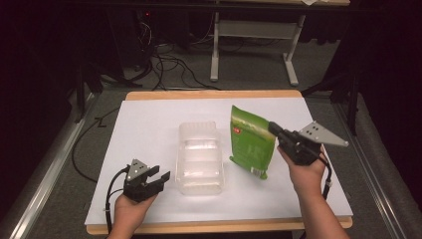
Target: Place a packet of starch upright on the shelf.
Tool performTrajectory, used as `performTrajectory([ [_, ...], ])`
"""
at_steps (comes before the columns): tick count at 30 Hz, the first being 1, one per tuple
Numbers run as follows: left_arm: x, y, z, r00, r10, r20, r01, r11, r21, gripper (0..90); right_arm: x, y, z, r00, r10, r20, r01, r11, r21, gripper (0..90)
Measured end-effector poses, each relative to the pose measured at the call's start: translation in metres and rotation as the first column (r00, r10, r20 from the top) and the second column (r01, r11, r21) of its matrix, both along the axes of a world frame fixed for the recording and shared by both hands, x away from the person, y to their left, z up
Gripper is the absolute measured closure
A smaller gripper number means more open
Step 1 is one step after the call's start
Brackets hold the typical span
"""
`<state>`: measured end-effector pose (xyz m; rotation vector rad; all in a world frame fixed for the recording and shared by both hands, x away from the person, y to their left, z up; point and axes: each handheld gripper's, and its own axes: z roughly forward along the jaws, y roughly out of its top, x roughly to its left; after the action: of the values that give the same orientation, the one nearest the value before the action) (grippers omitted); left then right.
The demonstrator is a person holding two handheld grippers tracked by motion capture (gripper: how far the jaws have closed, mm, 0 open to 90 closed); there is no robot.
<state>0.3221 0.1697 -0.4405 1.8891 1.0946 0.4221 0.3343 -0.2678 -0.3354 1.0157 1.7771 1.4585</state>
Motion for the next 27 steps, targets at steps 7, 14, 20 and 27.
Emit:
performTrajectory([
  [7, 0.001, -0.004, -0.001, 0.9999, -0.011, -0.006, 0.011, 0.9999, 0.010, 51.6, -0.029, 0.001, -0.024, 0.9971, 0.076, -0.004, -0.076, 0.997, 0.013, 90.0],
  [14, -0.001, -0.006, -0.001, 0.9997, -0.022, -0.003, 0.022, 0.9997, 0.013, 51.6, -0.028, -0.014, -0.037, 0.9979, 0.044, -0.047, -0.041, 0.998, 0.048, 90.0],
  [20, 0.000, -0.006, -0.001, 0.9997, -0.024, -0.006, 0.024, 0.9997, 0.010, 51.5, -0.034, -0.002, -0.030, 0.9954, 0.095, -0.017, -0.094, 0.995, 0.020, 90.0],
  [27, -0.001, -0.007, -0.001, 0.9992, -0.039, -0.005, 0.039, 0.9992, 0.014, 51.3, -0.047, 0.040, -0.025, 0.9721, 0.234, 0.014, -0.234, 0.972, -0.015, 90.0],
])
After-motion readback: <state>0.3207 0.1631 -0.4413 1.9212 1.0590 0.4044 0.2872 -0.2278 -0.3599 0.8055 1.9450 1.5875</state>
